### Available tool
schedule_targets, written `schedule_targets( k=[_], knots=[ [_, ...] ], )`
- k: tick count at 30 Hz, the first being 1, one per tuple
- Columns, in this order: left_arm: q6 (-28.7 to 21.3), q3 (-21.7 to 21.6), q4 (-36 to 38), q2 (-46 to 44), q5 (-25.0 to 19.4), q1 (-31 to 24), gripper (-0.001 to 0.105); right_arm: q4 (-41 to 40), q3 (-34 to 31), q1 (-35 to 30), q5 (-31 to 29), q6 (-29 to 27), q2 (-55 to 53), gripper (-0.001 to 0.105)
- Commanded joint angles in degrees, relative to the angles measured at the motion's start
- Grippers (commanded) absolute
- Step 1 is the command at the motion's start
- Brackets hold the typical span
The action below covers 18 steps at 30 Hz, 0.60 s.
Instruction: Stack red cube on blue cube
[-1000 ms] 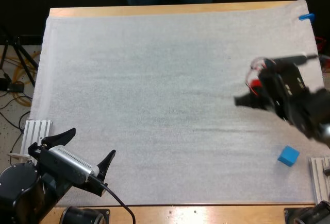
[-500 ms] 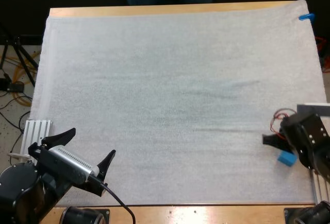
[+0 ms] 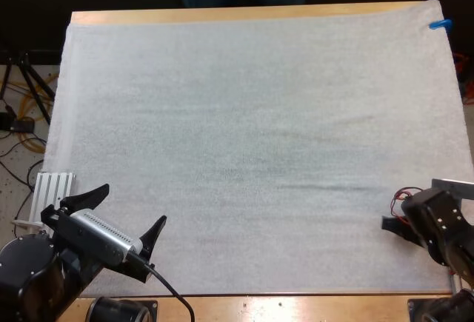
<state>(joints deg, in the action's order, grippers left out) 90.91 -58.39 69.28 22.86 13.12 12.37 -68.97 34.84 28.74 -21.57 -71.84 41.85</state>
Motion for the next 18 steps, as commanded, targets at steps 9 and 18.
schedule_targets(
  k=[9, 18],
  knots=[
    [0.46, -0.45, -0.05, 0.12, 1.73, 0.31, 0.087, 5.72, -3.09, -7.46, 5.59, 0.87, 0.57, 0.0],
    [0.46, -0.45, -0.05, 0.12, 2.32, 0.31, 0.087, 7.42, -3.4, -15.24, 10.46, -1.24, 4.86, 0.0]
  ],
)
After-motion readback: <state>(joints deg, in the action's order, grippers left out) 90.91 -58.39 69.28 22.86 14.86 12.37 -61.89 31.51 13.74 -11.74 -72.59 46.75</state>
